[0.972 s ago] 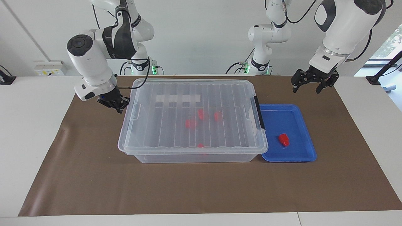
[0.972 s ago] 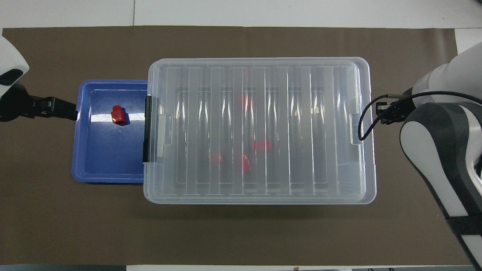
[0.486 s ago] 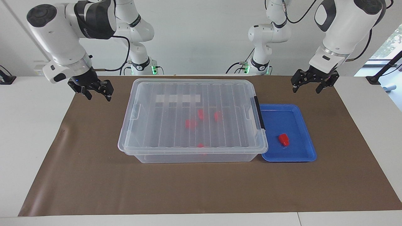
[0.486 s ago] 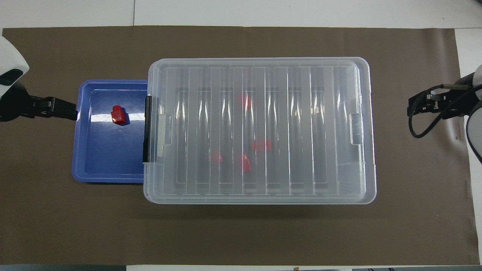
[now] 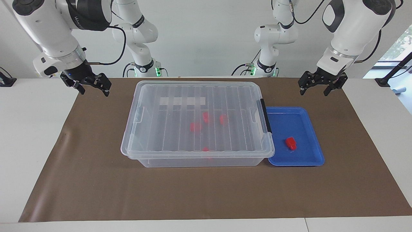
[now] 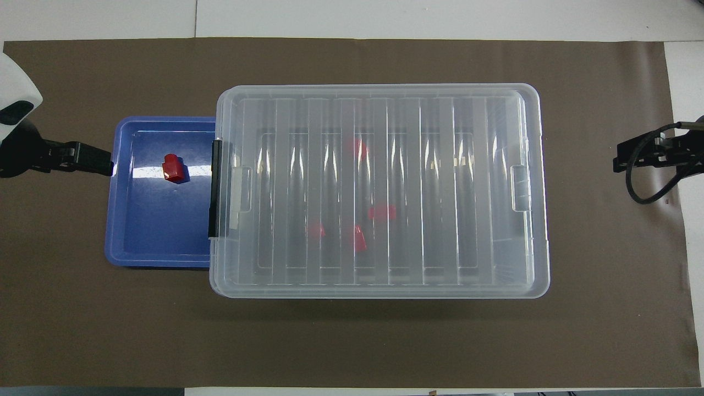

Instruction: Place red block in blue tray from box

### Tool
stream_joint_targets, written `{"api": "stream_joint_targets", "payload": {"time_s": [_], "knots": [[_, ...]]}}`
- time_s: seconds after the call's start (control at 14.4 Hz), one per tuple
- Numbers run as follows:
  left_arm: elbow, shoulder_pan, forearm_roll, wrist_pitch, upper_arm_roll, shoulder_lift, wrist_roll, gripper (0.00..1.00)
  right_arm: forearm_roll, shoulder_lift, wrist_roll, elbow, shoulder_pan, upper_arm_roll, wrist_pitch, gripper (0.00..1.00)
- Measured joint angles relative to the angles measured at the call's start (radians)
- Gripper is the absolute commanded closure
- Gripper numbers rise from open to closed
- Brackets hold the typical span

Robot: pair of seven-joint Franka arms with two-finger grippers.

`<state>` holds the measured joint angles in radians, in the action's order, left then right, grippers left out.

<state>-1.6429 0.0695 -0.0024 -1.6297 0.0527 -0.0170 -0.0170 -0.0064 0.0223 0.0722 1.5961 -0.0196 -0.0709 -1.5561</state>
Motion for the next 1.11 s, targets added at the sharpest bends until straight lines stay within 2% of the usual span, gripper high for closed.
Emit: {"api": "stream_joint_targets", "payload": {"time_s": [1.11], "knots": [[0.000, 0.000, 0.000, 0.000, 0.000, 0.000, 0.000, 0.00, 0.007, -0.009, 0.000, -0.004, -0.024, 0.013, 0.005, 0.00]]}}
